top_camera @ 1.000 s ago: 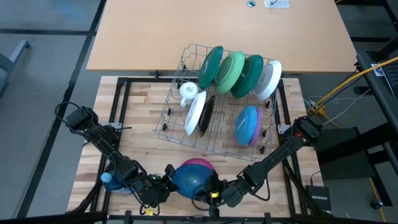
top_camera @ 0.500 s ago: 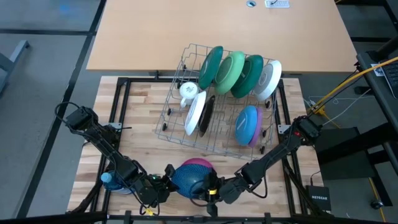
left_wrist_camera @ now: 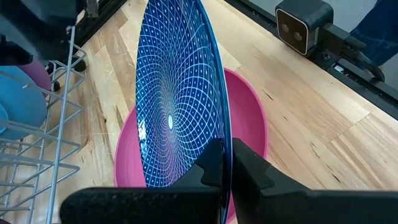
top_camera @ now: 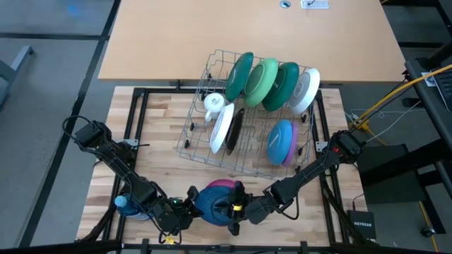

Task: Sort dishes
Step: Put the blue pattern plate in the dish rack

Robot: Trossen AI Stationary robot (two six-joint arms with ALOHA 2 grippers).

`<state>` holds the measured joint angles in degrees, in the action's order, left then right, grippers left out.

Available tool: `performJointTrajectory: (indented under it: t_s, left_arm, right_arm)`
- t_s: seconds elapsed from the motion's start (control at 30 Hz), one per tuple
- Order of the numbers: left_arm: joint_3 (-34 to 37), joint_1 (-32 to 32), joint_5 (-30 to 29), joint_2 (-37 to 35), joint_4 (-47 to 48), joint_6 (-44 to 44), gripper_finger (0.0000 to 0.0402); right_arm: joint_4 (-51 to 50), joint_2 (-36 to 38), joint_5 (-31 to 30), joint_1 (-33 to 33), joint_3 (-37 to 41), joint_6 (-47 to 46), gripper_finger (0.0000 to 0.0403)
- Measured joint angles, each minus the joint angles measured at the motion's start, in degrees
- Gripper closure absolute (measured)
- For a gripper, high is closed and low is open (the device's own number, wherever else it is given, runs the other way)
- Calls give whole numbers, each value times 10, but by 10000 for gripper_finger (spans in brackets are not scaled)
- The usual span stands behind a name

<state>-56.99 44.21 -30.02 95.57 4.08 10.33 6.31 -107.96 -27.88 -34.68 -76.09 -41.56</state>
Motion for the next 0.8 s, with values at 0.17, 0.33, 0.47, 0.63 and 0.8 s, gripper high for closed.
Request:
performJointTrajectory:
  t_s: [0.17, 0.33, 0.47, 0.63, 0.8]
  left_arm:
    - [0, 0, 0, 0, 0, 1, 400]
    - [0, 0, 0, 0, 0, 1, 400]
    - [0, 0, 0, 0, 0, 1, 400]
    - [0, 0, 0, 0, 0, 1, 400]
    - [0, 0, 0, 0, 0, 1, 400]
  right_arm:
    - [0, 0, 0, 2, 0, -19, 329]
    - [-2, 0, 20, 7, 0, -17, 329]
    - [-2, 0, 41, 12, 0, -15, 329]
    - [-6, 0, 80, 18, 0, -13, 329]
    - [-5, 0, 99, 26, 0, -12, 329]
